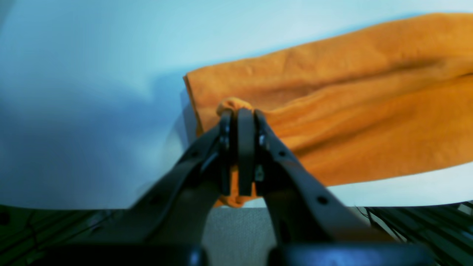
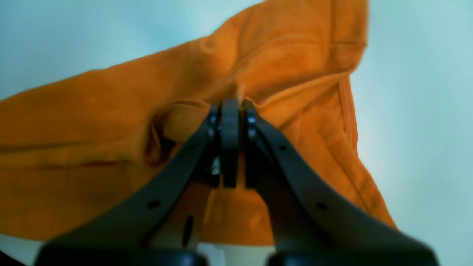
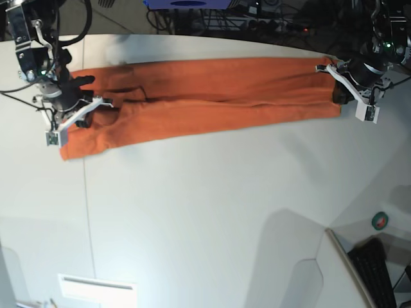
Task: Layout the t-shirt on the table in an organized manner, then fold the t-shirt properly
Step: 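Fold the hem over onto the collar edge with both grippers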
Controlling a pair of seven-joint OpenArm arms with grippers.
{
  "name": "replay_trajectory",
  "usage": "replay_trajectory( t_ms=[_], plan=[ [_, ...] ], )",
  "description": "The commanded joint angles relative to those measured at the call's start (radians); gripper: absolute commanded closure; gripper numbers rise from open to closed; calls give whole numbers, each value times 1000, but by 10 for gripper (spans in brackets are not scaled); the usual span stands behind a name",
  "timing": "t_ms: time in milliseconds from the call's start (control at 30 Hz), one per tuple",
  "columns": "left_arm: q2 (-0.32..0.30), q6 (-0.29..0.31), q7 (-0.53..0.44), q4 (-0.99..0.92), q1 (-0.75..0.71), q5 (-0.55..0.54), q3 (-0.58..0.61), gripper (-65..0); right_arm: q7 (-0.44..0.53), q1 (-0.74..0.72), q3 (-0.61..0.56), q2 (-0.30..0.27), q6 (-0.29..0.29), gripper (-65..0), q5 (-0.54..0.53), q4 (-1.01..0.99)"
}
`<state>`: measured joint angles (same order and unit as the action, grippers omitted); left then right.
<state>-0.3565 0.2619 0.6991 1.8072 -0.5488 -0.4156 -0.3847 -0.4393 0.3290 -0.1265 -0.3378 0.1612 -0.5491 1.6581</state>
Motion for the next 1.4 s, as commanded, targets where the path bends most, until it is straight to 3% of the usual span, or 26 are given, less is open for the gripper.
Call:
replay_trajectory(
  t_ms=[0,67,233,833,1367],
  plan=[
    [-14,-5,-19,18,-6,-2,-7,0,12,-3,6,-2,1,0,-2,32],
    [-14,-5,-19,18,-6,-2,-7,0,-10,2,15,27,1,0,1,50],
    [-16,-5,-19,18,-1,-2,-9,0,-14,19,12,36,4,0,1,55],
    [-16,-5,-19,18,-6,-1,-9,0,-14,106,15,38,4,0,1,107],
    [-31,-5,-19,16,-9,4,0,0,-11,54,17,33,4,0,2,26]
  ],
)
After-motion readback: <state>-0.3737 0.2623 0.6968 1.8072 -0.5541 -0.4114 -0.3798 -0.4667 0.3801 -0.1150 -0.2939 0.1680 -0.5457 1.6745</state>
